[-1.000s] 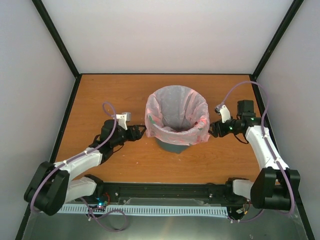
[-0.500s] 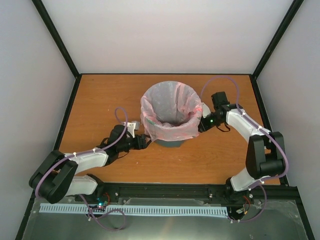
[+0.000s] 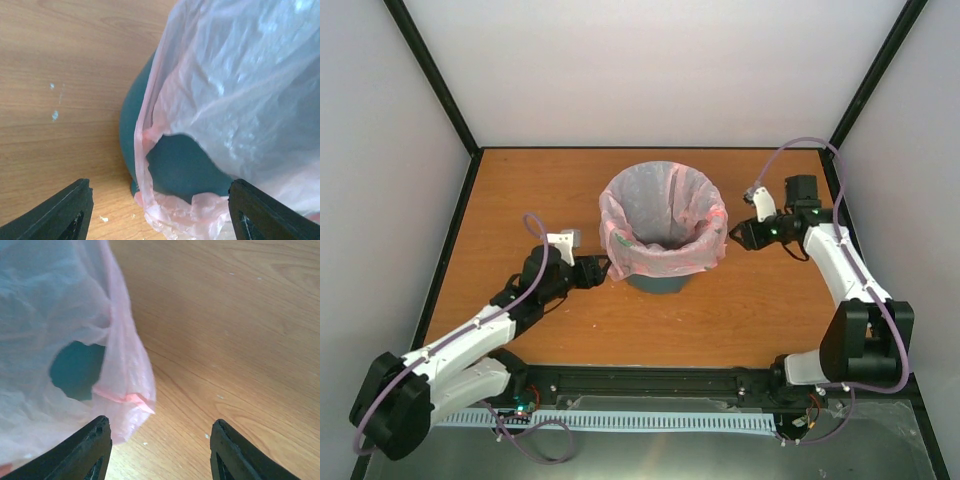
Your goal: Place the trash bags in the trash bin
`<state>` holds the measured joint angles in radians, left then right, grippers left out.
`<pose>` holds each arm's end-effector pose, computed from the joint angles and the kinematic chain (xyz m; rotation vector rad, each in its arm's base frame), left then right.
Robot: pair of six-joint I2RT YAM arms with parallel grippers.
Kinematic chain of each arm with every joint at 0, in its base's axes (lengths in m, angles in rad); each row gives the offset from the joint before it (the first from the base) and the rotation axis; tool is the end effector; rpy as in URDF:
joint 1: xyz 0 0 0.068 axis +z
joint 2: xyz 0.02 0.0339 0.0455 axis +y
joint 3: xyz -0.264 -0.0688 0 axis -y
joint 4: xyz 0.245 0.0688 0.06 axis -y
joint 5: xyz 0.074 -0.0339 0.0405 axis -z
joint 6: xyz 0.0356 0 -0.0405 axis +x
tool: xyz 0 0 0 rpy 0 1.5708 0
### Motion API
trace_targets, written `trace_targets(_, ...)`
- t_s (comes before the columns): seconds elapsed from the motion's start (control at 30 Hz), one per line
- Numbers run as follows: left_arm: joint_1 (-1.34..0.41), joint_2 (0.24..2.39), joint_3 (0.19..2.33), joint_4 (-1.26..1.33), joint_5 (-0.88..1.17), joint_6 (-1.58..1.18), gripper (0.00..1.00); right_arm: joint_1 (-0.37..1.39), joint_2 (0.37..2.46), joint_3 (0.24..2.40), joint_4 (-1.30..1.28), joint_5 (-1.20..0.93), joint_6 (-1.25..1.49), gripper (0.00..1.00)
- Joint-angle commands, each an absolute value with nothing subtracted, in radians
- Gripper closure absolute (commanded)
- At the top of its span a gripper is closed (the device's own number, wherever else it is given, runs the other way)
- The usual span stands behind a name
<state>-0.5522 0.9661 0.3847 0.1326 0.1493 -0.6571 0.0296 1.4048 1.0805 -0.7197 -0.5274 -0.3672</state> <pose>0.1726 -0.1126 0.1989 -0.0117 2.1378 -0.8942 0.2797 0.0262 0.2621 -0.6676 2.4022 0.5492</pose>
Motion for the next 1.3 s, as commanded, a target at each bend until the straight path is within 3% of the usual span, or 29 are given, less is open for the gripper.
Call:
trace_targets(0.0, -0.554, 0.939, 0.509, -0.097, 0.04, -0.6, 0.24, -0.033, 1.364, 1.052, -0.744, -0.56, -0.426, 0.45)
trace_targets(0.2, -0.531, 0.897, 0.551, -0.062, -0.048, -0.636, 0.24, -0.034, 1.178, 0.97, -0.732, -0.681, -0.436, 0.44)
trace_targets(0.53, -0.529, 1.195, 0.594, 0.182, 0.294, -0.617, 0.33, -0.014, 1.151, 0.895, -0.747, -0.678, -0.521, 0.42)
trace_targets(0.77, -0.529, 1.109, 0.649, -0.012, 0.115, -0.584, 0.28, -0.042, 1.126, 0.914, -0.729, -0.606, -0.489, 0.4)
trace_targets(1.0, -0.528, 1.038, 0.734, -0.19, 0.073, -0.536, 0.13, -0.104, 1.072, 0.901, -0.694, -0.547, -0.422, 0.3)
trace_targets(1.07, -0.527, 1.038, 0.779, -0.288, 0.085, -0.535, 0.04, -0.121, 1.05, 0.909, -0.656, -0.497, -0.369, 0.26)
trace_targets(1.2, -0.528, 1.057, 0.907, -0.435, 0.127, -0.493, 0.0, -0.13, 0.995, 0.945, -0.564, -0.385, -0.259, 0.02)
trace_targets(1.27, -0.527, 1.071, 0.977, -0.49, 0.088, -0.45, 0.0, -0.13, 0.969, 0.963, -0.528, -0.355, -0.213, 0.0)
